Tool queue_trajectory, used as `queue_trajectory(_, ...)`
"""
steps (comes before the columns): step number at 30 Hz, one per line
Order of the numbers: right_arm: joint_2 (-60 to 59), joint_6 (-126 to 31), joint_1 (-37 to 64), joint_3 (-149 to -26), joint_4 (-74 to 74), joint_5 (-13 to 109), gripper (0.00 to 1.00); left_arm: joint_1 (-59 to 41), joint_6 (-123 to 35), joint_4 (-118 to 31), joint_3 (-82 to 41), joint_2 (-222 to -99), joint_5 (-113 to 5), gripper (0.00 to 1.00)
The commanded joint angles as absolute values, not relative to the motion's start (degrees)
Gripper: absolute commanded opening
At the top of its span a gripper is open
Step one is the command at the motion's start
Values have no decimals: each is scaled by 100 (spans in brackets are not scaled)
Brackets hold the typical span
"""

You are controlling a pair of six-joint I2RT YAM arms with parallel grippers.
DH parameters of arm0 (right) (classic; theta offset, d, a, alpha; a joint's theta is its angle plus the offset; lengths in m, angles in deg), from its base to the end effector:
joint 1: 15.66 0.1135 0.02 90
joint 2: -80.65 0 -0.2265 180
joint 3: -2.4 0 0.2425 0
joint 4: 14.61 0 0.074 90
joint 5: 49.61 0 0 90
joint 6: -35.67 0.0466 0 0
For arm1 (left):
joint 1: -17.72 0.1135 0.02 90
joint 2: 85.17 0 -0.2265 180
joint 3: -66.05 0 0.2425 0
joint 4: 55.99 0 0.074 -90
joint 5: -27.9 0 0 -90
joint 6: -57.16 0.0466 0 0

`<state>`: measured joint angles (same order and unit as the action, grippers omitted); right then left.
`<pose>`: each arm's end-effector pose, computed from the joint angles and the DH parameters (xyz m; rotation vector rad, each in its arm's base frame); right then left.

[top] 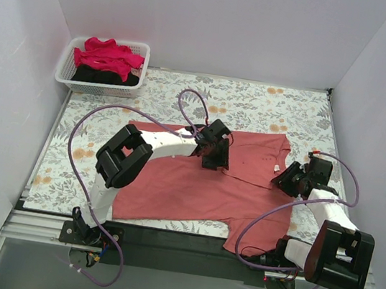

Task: Fold and stack the t-shirts
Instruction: Fold the tshirt

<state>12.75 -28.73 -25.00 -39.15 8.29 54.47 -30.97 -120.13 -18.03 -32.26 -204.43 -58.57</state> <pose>0.2287 -0.0261 0.1254 0.6253 2.3595 0.4262 0.2747 -0.3169 0.1212 -0.9326 2.7381 -0.7794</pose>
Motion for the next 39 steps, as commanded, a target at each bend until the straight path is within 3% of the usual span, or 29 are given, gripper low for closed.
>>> queue_trajectory(1, 1403, -2797, -2506, -4303, 684, 5348, 41, -2878, -11925, -1591, -3117, -19601, -6033, 50)
queue_trajectory(8, 518, -2453, -2366, -4962, -370, 5857, 41, -1684, -11345, -1451, -2353, -18467, -7096, 50)
queue_trajectory(15, -767, -2612, -2348, -5964, -968, 6446, 39, -470, -10632, -1609, -1772, -18316, -7844, 46)
queue_trajectory(30, -3272, -2568, -2497, -7431, -1241, 6280, 39, 216, -10456, -1407, -2702, -20231, -7660, 46)
queue_trajectory(39, -4265, -2682, -3094, -8477, -996, 6280, 41, 243, -10333, -959, -4591, -21785, -7388, 46)
